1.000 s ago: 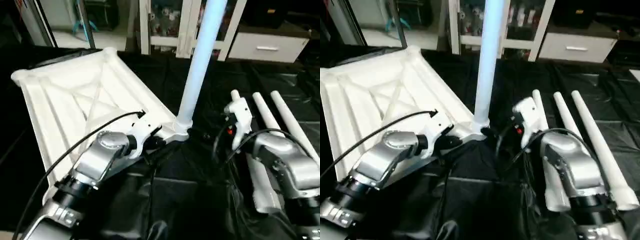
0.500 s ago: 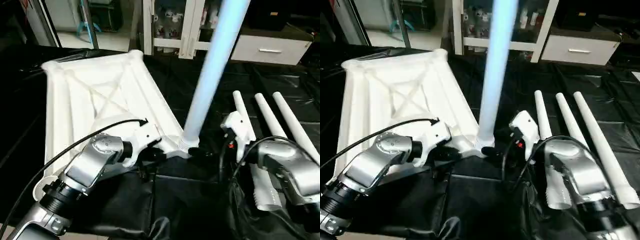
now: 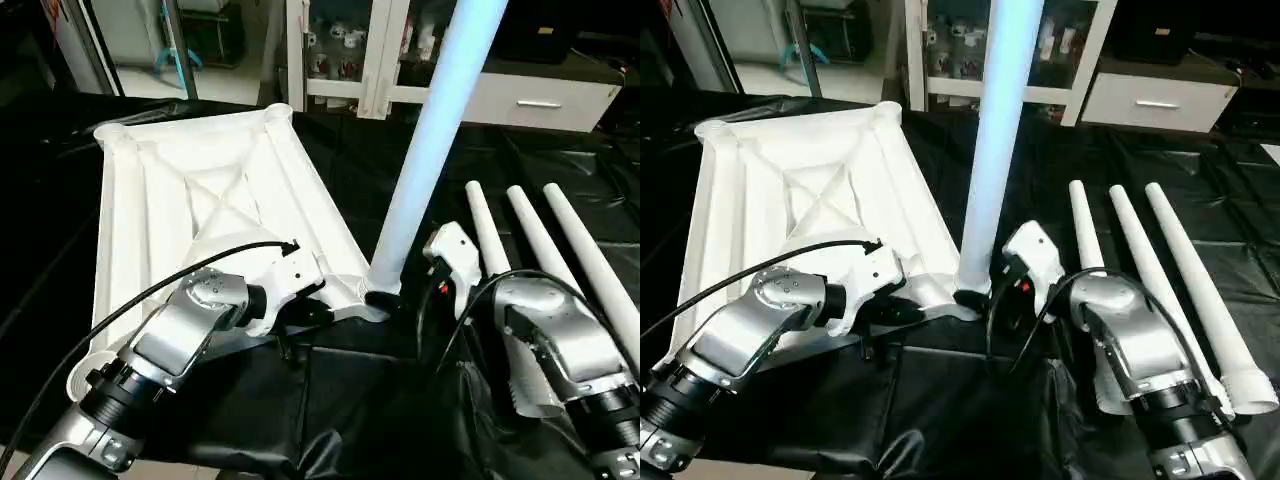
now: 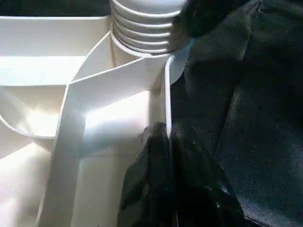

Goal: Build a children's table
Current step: Rotate leg to tighten

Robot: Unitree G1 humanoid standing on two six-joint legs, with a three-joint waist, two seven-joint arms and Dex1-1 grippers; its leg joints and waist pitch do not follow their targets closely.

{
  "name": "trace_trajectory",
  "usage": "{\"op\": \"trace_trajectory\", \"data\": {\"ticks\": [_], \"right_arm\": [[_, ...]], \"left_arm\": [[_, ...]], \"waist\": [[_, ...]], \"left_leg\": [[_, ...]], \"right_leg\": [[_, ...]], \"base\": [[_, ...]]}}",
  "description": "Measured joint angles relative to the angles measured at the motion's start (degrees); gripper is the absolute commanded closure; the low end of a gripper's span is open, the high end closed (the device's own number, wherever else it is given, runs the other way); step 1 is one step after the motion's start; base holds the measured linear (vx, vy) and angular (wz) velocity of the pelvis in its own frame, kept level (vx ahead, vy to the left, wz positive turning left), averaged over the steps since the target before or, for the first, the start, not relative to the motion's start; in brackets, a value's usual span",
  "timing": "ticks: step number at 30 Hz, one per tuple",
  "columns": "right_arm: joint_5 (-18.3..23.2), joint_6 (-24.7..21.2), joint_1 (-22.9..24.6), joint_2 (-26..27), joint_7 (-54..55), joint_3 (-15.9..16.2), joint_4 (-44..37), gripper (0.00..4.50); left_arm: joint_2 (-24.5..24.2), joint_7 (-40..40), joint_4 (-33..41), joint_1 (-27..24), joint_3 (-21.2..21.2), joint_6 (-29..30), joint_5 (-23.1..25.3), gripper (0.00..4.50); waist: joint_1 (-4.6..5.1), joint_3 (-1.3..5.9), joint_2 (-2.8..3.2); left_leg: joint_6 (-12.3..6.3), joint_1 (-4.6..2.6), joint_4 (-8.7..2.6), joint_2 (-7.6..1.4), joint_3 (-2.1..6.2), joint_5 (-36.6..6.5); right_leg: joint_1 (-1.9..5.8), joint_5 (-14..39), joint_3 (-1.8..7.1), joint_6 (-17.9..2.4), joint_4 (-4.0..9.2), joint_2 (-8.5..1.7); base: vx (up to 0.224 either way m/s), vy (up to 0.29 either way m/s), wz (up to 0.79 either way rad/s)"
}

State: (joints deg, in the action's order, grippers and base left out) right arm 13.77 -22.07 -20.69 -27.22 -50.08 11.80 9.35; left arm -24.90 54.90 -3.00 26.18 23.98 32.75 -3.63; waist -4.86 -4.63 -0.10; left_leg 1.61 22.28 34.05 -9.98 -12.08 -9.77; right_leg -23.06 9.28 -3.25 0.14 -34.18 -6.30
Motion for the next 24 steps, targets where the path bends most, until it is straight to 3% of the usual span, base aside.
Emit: {"op": "trace_trajectory", "data": {"ticks": [13, 24], "right_arm": [[-0.9, 2.1, -1.4, 1.7, -1.4, 0.9, 2.5, 1.63], [-1.0, 2.5, -0.8, 3.3, -0.6, 0.4, 3.0, 1.76]], "left_arm": [[-0.6, -0.3, 0.3, -0.2, -0.1, 0.0, 0.1, 4.5], [-1.0, -0.4, 0.7, -0.7, -0.4, 0.1, 0.0, 4.5]], "waist": [[0.45, 0.03, -0.05], [0.92, 0.12, -0.21]], "left_leg": [[0.0, 0.0, 0.26, -0.04, 0.01, 0.0], [-0.01, -0.01, 0.31, -0.04, 0.02, 0.0]], "right_leg": [[-0.04, 0.0, 0.01, 0.0, -0.28, 0.0], [-0.03, 0.0, 0.03, 0.0, -0.31, 0.0]], "base": [[0.0, 0.0, 0.0], [0.0, 0.0, 0.0]]}}
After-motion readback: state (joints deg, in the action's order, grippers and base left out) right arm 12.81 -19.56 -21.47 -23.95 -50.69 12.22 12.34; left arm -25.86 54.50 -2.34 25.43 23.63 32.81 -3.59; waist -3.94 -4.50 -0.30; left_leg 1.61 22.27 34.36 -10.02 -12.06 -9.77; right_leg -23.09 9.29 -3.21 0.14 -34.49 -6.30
